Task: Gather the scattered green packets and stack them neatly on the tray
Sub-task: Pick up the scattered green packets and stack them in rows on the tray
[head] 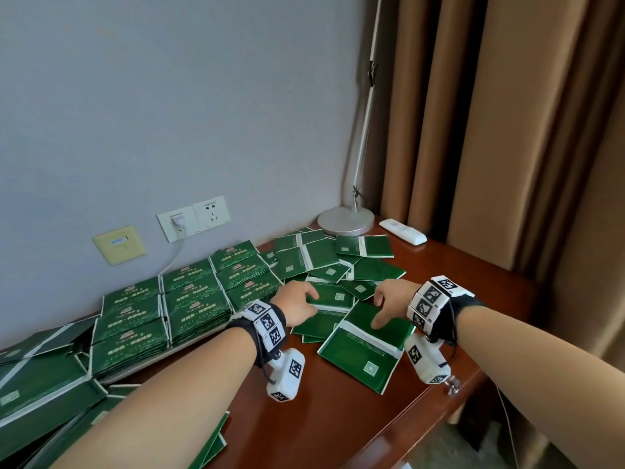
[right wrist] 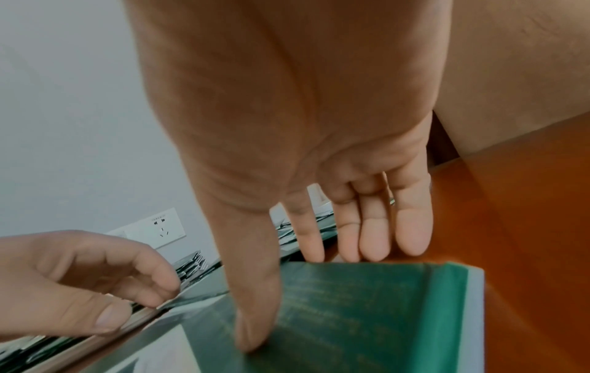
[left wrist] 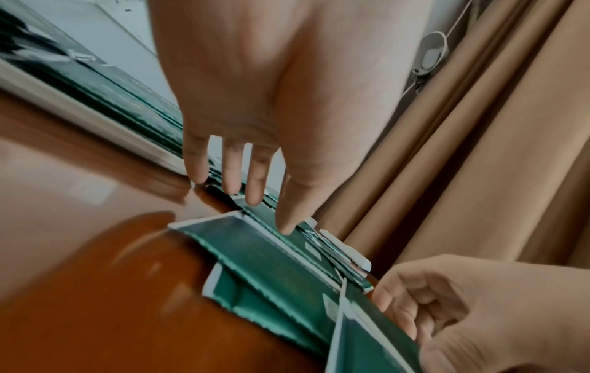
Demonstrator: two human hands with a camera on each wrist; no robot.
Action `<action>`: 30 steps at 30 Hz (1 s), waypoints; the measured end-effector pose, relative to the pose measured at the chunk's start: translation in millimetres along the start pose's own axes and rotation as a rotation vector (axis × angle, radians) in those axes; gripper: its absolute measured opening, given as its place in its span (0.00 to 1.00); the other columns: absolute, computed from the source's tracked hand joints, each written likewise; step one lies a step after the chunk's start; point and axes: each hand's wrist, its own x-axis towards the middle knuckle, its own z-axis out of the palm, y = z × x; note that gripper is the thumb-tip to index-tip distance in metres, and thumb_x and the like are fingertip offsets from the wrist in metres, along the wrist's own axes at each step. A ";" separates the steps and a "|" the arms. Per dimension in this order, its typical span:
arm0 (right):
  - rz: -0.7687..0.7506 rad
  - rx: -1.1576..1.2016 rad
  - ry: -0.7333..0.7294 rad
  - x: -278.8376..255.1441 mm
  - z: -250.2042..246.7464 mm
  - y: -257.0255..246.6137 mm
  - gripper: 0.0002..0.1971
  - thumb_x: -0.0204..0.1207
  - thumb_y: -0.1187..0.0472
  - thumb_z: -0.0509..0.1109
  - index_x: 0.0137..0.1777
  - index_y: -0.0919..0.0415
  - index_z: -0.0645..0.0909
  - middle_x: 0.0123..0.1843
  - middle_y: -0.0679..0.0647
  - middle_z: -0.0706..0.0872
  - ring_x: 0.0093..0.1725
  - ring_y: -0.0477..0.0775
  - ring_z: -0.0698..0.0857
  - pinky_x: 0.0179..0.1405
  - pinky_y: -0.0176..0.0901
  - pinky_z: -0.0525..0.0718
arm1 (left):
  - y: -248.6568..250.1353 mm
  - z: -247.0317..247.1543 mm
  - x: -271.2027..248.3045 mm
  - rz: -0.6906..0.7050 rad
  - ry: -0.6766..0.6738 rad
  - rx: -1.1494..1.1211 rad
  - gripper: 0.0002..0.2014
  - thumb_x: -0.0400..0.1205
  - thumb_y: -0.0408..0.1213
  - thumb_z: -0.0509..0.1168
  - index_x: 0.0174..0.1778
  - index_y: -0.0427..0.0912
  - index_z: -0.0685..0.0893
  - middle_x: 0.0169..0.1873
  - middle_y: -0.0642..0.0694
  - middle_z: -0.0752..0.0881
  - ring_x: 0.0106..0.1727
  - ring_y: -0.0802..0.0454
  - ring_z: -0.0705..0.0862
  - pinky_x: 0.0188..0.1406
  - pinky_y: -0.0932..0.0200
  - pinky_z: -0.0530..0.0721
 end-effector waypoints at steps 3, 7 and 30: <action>-0.005 -0.041 0.021 1.4 1.9 -2.5 0.32 0.69 0.49 0.81 0.70 0.60 0.77 0.64 0.54 0.83 0.61 0.55 0.82 0.57 0.44 0.82 | -5.3 0.4 -2.1 0.003 0.000 -0.011 0.16 0.80 0.35 0.71 0.64 0.46 0.84 0.65 0.45 0.83 0.58 0.49 0.84 0.62 0.56 0.81; 0.000 -0.026 0.032 3.8 4.5 -3.0 0.33 0.68 0.50 0.81 0.71 0.61 0.76 0.66 0.55 0.82 0.62 0.55 0.82 0.57 0.42 0.81 | -10.3 -1.6 -2.4 0.011 0.016 -0.013 0.16 0.80 0.34 0.70 0.64 0.46 0.84 0.65 0.46 0.83 0.57 0.48 0.86 0.59 0.56 0.83; -0.056 0.150 0.319 49.1 -48.4 30.3 0.16 0.68 0.65 0.79 0.56 0.58 0.85 0.53 0.51 0.84 0.53 0.53 0.85 0.50 0.43 0.85 | -6.3 -8.1 63.4 0.010 0.076 0.035 0.15 0.79 0.35 0.69 0.61 0.52 0.85 0.70 0.46 0.80 0.66 0.44 0.82 0.68 0.48 0.81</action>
